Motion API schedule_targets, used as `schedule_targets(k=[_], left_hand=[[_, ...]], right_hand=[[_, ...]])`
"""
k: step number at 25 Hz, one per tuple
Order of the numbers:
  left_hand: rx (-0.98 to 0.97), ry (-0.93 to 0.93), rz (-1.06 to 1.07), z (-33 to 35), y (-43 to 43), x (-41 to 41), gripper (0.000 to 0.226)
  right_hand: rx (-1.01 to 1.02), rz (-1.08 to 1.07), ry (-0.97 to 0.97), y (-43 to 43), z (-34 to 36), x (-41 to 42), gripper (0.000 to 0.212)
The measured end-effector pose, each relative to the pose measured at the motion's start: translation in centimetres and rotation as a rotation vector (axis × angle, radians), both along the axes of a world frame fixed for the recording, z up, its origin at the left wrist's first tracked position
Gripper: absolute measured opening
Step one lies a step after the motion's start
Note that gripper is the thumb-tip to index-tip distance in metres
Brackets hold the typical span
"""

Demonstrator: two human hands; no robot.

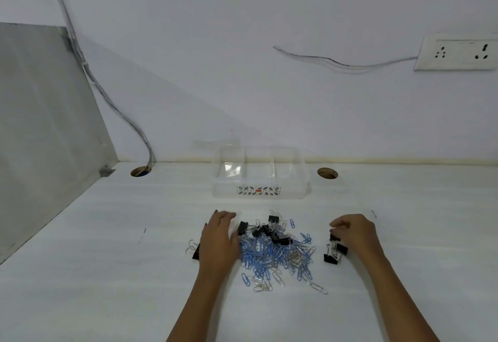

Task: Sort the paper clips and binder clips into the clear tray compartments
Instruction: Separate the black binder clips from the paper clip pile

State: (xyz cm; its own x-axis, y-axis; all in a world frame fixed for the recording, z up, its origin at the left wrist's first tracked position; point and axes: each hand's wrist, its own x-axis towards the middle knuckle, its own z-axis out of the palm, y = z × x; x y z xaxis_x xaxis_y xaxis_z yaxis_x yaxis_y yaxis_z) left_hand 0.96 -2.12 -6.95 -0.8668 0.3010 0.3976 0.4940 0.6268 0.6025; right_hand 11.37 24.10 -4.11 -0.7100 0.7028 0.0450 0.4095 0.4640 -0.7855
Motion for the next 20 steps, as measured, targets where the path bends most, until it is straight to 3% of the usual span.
schedule_targets(k=[4, 8, 13, 16, 20], left_hand=[[-0.367, -0.216, -0.219, 0.5, 1.6, -2.4, 0.051], [-0.262, -0.182, -0.17, 0.5, 1.3, -2.3, 0.028], [-0.007, -0.226, -0.111, 0.8, -0.2, -2.2, 0.031], [-0.078, -0.198, 0.034, 0.9, -2.3, -2.4, 0.032], [-0.253, -0.303, 0.228, 1.6, -4.0, -2.6, 0.023]], right_hand=[[0.256, 0.017, -0.148, -1.0, -0.2, -0.3, 0.011], [0.361, 0.256, 0.034, -3.9, 0.6, -2.6, 0.017], [0.388, 0.572, -0.123, -7.0, 0.1, -7.1, 0.03], [0.355, 0.529, -0.06, -7.3, -0.5, -8.0, 0.026], [0.228, 0.427, 0.062, -7.3, -1.2, -8.0, 0.025]])
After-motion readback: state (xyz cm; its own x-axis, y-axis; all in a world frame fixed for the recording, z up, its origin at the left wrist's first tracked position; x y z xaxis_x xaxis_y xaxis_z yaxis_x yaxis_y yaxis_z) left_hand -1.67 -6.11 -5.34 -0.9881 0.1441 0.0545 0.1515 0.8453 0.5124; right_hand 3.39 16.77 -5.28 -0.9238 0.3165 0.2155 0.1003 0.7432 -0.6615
